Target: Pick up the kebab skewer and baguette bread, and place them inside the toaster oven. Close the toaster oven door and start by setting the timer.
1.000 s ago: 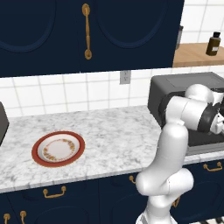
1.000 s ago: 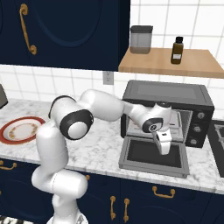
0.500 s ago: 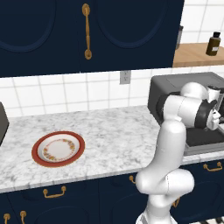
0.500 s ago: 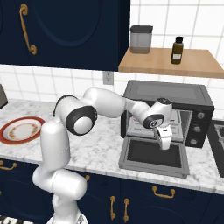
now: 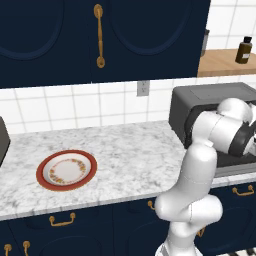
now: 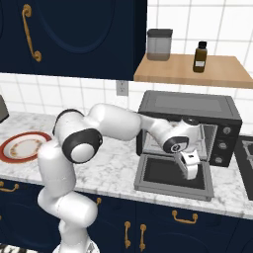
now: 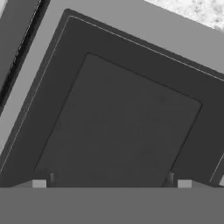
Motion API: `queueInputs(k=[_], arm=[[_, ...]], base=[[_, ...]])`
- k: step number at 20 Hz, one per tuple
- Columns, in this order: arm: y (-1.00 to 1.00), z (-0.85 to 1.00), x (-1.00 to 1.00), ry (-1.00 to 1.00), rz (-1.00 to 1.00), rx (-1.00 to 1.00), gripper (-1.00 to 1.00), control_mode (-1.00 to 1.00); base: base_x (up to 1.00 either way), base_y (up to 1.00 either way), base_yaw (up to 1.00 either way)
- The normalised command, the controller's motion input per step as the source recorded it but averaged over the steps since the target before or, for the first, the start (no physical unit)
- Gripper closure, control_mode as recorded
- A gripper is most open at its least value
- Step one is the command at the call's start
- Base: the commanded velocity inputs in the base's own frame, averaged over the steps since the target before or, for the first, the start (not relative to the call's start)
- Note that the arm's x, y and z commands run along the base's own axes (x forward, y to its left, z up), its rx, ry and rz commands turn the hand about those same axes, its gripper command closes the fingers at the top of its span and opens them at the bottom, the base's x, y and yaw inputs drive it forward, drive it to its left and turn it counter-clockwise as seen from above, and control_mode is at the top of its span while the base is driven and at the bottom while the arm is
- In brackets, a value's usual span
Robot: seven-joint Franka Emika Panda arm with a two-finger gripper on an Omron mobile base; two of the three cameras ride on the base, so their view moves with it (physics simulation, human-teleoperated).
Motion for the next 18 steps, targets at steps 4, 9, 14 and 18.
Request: queueInputs(k=[4, 9, 14, 18], arm=[[0.03, 0.11, -1.0, 0.02, 0.46, -0.02, -1.0, -1.0], [0.17, 0.0, -1.0, 0.06, 0.58, -0.02, -1.0, -1.0], [0.27, -0.03, -0.59, 0.06, 0.64, -0.03, -1.0, -1.0], [0.41, -0.18, -0.08, 0.07, 0.62, -0.01, -1.0, -1.0]], base=[[0.0, 0.0, 0.0], [0.0, 0.0, 0.0], [0.0, 0.0, 0.0], [0.0, 0.0, 0.0]])
